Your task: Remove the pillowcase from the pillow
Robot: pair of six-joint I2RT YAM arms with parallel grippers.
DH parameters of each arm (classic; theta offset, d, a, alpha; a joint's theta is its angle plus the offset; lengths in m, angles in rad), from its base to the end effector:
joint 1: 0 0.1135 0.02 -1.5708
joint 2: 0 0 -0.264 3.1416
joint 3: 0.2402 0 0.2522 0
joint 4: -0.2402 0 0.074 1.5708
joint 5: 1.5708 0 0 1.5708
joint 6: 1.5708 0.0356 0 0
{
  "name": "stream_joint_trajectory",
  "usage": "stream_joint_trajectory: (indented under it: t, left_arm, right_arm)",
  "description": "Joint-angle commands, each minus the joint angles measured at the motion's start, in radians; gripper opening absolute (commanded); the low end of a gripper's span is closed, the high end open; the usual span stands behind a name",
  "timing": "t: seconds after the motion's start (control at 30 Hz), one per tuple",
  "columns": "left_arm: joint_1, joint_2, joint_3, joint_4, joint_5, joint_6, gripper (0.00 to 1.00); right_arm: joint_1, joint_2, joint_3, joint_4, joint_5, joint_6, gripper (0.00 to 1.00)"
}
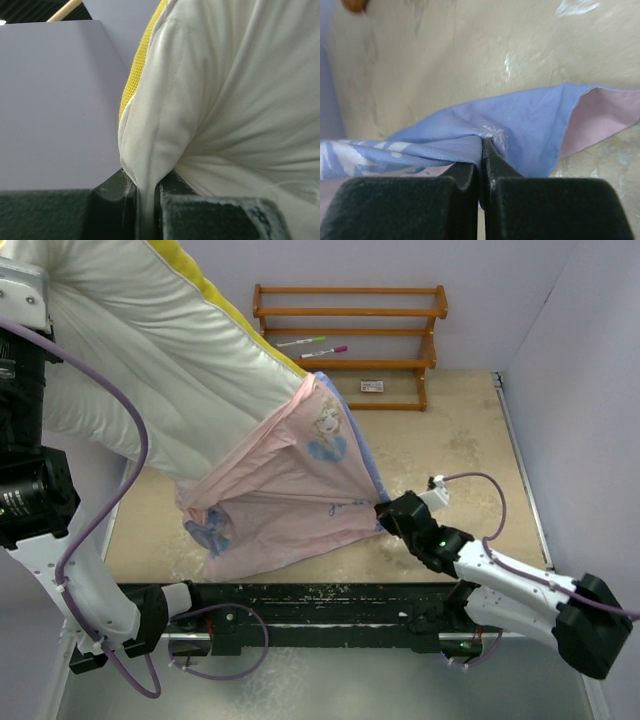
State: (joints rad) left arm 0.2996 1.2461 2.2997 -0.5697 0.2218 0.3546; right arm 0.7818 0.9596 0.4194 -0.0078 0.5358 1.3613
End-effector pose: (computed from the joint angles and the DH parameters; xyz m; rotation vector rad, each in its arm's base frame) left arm 0.0988 0.0223 0.6569 0.2314 1.0868 0.4659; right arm 0.1538 0.1271 0.2007 0.9098 1.9196 0.7585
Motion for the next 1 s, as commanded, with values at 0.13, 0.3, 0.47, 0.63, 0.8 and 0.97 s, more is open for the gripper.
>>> stream_joint_trajectory:
  t: [0.13,0.3,0.47,0.63,0.8,0.97]
  left_arm:
    - [0.003,-0.015,-0.029,0.487,-0.303,0.250,0.00]
    - [0.003,-0.029,-0.116,0.558,-0.353,0.320,0.00]
    - [0.004,-0.105,-0.236,0.502,-0.205,0.240,0.00]
    - [0.006,-0.234,-0.355,0.238,0.308,0.035,0.00]
    - [0.011,-0.260,-0.450,0.087,0.685,-0.187,0.00]
    - [0.010,-0.295,-0.633,0.064,0.823,-0.265,0.00]
  right_arm:
    - [-0.130,-0.192,0.031,-0.412,0.160,0.125,0.00]
    - [-0.162,-0.277,0.004,-0.480,0.170,0.179,0.00]
    - [-0.171,-0.373,-0.043,-0.385,0.156,0.131,0.00]
    - [-0.170,-0.284,0.019,-0.140,0.098,-0.151,0.00]
    - [-0.170,-0.140,0.136,0.084,-0.082,-0.417,0.00]
    - [-0.171,-0.015,0.307,0.101,-0.207,-0.544,0.37]
